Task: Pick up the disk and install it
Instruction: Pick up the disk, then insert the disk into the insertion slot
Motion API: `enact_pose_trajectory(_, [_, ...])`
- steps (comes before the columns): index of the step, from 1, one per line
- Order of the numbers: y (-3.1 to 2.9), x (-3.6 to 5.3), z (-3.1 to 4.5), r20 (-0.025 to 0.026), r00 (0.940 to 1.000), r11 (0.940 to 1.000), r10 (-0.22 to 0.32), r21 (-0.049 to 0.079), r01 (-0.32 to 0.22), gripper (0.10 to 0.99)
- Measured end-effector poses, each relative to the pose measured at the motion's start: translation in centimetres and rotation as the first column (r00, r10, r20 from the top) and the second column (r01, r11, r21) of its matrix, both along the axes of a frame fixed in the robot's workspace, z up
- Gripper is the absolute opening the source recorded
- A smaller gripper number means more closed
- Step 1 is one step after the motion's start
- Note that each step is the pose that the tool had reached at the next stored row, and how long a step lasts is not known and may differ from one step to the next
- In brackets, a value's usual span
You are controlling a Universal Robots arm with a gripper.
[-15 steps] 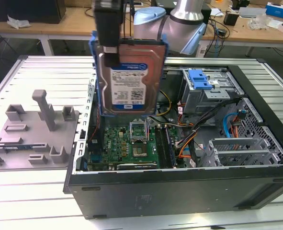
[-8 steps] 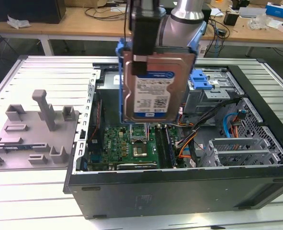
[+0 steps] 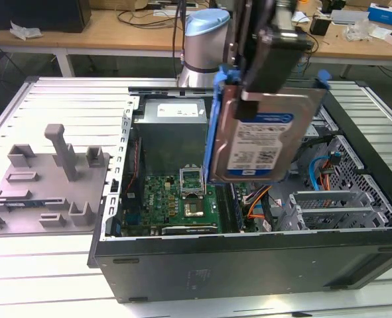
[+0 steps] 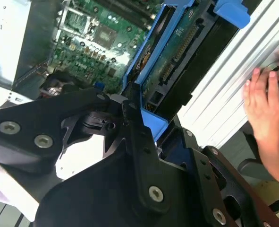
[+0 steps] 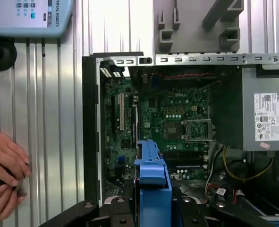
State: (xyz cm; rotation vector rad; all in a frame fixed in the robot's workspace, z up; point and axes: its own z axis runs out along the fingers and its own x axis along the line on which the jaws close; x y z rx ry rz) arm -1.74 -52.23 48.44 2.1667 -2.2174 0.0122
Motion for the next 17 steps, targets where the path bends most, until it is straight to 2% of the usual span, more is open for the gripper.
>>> enact_pose_trajectory(1, [-0.09,0.24,-0.01,-0.0002,1.0,1.0,0.0,0.0,0.0,0.369])
enact_pose_trajectory(17, [-0.1,0.31,0.0,-0.0001,1.0,1.0,0.0,0.0,0.0,0.369])
